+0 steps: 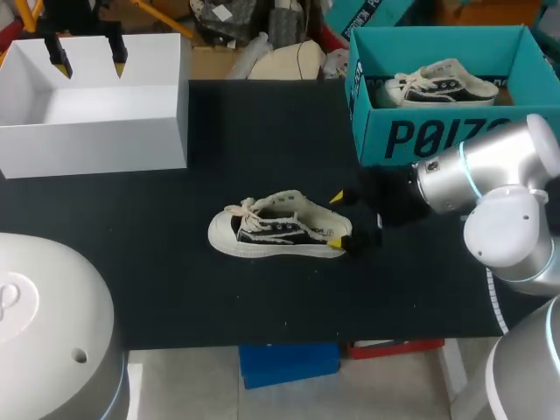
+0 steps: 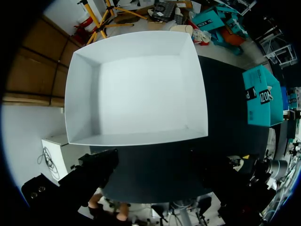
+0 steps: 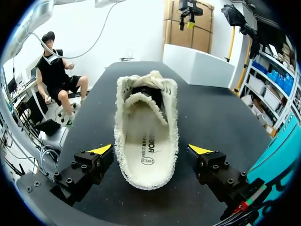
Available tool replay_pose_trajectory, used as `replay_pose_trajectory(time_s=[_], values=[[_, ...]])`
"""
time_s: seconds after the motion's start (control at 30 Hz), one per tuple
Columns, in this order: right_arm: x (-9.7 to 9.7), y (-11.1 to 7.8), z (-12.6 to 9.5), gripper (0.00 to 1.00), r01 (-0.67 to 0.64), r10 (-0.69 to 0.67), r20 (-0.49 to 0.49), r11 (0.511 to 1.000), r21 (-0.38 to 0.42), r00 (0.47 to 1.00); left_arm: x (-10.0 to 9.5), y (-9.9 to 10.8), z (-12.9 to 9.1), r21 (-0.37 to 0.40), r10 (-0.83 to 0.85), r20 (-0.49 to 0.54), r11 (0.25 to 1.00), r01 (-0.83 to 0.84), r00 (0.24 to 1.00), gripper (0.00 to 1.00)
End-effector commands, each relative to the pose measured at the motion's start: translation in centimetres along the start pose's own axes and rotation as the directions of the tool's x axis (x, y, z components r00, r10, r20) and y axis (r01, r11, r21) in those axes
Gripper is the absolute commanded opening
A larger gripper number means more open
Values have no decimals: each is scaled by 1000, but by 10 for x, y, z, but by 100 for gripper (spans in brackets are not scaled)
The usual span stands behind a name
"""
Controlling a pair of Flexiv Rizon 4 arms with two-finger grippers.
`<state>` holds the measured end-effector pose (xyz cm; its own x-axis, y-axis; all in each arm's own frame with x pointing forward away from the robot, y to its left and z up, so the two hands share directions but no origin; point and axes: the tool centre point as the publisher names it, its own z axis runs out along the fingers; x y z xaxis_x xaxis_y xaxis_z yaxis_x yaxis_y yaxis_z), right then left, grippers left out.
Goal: Take the shoe out of the shoebox, open the shoe tongue, remove and reinsert the insole, then place the shoe into the shoebox
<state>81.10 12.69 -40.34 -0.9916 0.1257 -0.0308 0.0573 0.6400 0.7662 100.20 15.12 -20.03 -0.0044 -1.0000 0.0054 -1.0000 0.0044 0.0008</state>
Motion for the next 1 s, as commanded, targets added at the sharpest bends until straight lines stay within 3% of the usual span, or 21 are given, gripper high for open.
replay_pose_trajectory(time_s=[0.03, 1.0], values=[[1, -6, 8, 100, -2, 2, 7, 1000, -21, 1000, 1, 1, 0, -1, -3, 3, 1000, 3, 1000, 100], [8, -24, 34, 100, -32, 32, -7, 995, -90, 999, 1, 1, 0, -1, -3, 3, 1000, 3, 1000, 100]])
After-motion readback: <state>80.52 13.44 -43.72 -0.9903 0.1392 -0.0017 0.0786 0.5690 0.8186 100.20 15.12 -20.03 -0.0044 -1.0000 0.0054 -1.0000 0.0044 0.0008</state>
